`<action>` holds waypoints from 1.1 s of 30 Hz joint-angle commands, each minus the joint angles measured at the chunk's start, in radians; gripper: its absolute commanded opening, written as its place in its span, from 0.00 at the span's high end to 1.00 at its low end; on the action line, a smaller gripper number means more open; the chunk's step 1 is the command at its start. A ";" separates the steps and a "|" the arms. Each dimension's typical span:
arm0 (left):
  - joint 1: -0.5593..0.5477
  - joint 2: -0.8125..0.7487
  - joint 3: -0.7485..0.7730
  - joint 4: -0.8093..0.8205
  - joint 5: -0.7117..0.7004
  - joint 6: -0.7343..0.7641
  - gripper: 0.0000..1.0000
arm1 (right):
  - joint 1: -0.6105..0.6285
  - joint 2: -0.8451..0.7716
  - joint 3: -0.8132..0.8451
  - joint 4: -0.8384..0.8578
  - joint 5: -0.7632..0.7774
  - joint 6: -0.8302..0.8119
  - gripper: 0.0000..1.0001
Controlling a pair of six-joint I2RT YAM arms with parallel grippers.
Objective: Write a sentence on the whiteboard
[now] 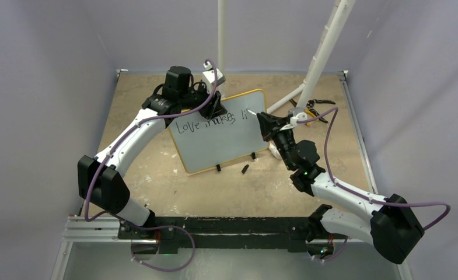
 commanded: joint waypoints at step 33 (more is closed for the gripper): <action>-0.003 -0.005 -0.030 -0.030 0.017 -0.022 1.00 | -0.005 -0.131 -0.037 -0.043 -0.087 0.047 1.00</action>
